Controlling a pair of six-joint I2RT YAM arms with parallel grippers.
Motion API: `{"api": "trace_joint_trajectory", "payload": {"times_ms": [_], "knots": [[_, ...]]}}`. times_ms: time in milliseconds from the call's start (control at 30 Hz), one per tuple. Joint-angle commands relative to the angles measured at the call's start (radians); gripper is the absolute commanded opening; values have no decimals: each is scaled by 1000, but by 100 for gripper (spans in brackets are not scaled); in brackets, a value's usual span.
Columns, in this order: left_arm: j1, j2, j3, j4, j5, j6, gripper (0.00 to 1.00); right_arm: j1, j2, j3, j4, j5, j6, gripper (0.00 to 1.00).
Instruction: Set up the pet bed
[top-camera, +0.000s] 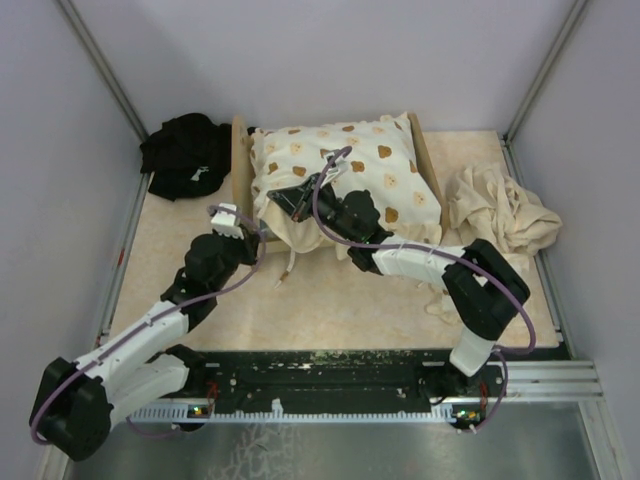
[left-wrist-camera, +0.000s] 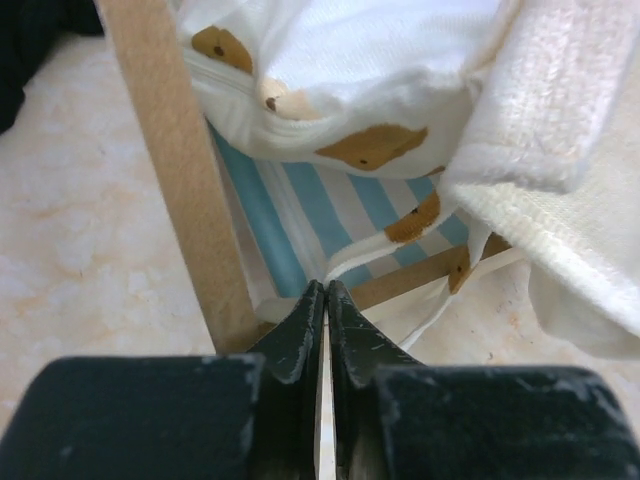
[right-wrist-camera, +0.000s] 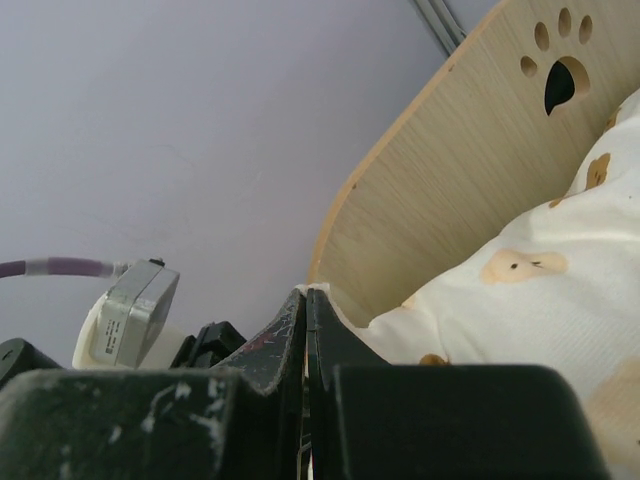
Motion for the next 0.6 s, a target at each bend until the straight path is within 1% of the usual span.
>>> {"api": "trace_joint_trajectory", "payload": {"times_ms": [0,67,133,267,333,400,500,567], "knots": [[-3,-33,-21,0,-49,-99,14,-4,29,86,51,-26,-15,0],[-3,-61,-7,-64,-43,-137,23,-4,36,88,52,-33,-4,0],[-3,-97,5,-153,-10,-196,28,-4,39,76,60,-34,0,0],[-2,-191,-93,-171,33,-277,36,-4,46,59,68,-30,1,0],[-3,-233,-147,-150,29,-297,36,-4,54,62,68,-28,1,0],[-4,-247,-187,-112,21,-298,33,-4,62,69,64,-31,3,0],[-3,-229,-219,-55,4,-299,29,-4,74,89,54,-33,4,0],[-2,-193,-236,-17,-49,-320,25,-4,79,108,46,-32,5,0]]}}
